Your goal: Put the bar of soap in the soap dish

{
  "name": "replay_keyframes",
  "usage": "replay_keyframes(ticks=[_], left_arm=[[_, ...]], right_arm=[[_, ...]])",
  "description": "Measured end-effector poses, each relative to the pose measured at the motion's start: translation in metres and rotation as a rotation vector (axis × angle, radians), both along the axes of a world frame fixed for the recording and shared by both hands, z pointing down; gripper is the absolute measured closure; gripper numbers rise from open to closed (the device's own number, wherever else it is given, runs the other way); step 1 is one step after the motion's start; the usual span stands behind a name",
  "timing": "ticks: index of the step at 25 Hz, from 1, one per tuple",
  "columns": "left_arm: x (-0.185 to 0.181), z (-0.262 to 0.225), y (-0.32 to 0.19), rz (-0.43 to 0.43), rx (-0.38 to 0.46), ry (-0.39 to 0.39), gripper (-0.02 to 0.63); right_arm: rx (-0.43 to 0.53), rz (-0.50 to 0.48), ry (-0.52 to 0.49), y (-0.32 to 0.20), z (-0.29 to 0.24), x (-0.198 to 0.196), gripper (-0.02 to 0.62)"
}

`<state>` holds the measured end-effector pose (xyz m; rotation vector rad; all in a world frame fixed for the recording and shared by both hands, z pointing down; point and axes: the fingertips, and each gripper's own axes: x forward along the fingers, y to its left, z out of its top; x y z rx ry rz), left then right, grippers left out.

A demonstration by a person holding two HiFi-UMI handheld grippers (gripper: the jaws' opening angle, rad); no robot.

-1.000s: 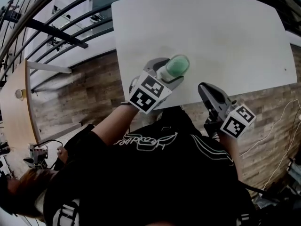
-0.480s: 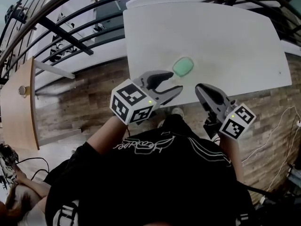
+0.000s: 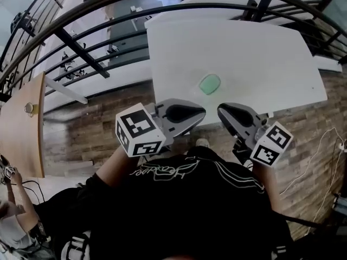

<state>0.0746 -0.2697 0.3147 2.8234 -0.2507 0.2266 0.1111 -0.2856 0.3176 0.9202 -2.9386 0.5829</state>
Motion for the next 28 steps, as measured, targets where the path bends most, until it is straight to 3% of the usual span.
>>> replay_keyframes(ticks=[13, 28], left_arm=[[-0.012, -0.021, 0.01, -0.002, 0.004, 0.053, 0.598], [-0.005, -0.004, -0.004, -0.017, 0.007, 0.0, 0.598]], right_arm=[[0.041, -0.055, 0.042, 0.017, -0.013, -0.018, 0.571], [0.006, -0.037, 0.073, 0.004, 0.002, -0.014, 0.571]])
